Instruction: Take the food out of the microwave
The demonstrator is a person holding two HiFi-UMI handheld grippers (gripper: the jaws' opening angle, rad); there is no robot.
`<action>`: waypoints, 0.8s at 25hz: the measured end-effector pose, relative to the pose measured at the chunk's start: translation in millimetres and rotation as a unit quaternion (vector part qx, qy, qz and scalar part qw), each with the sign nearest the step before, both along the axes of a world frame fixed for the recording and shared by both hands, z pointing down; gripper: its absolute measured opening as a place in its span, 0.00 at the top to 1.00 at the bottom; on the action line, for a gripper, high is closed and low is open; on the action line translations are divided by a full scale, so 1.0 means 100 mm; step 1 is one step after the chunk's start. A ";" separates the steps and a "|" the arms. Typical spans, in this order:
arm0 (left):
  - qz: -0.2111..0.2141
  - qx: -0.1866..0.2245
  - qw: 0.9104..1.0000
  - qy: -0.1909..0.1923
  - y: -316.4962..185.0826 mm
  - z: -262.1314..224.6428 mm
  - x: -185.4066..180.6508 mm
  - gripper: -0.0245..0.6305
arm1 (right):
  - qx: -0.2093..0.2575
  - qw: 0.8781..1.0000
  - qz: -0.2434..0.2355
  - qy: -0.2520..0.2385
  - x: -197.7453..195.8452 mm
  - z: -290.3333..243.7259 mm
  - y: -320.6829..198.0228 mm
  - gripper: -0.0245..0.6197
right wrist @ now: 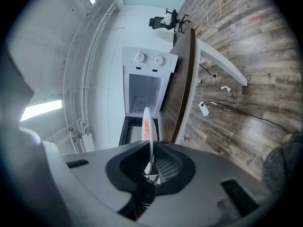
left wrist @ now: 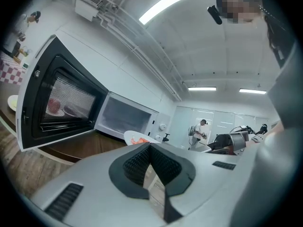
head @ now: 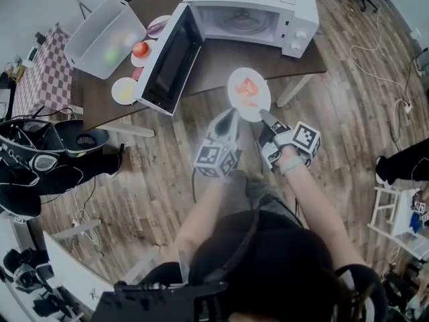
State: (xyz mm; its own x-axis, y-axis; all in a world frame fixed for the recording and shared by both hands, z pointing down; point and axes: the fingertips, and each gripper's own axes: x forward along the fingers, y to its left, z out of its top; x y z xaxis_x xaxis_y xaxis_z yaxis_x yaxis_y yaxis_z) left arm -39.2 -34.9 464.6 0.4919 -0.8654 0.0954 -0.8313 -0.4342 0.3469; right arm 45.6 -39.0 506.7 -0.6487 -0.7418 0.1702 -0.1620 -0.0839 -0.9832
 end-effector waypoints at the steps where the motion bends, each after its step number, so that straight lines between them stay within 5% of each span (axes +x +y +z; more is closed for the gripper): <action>1: -0.002 0.000 1.000 0.000 0.02 0.00 0.01 0.96 | -0.001 1.000 -0.001 0.000 0.01 0.01 0.02 0.92; 20: -0.033 -0.004 0.999 -0.009 0.30 0.04 -0.02 0.96 | 0.000 0.999 -0.040 0.001 0.00 -0.01 0.24 0.92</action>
State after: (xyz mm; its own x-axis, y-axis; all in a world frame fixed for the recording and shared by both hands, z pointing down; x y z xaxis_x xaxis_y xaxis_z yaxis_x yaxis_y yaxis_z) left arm -41.0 -5.3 468.5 0.4311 -0.8956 0.1096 -0.8643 -0.3750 0.3351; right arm 45.2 -15.2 505.9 -0.7051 -0.6881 0.1712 -0.1703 -0.0700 -0.9829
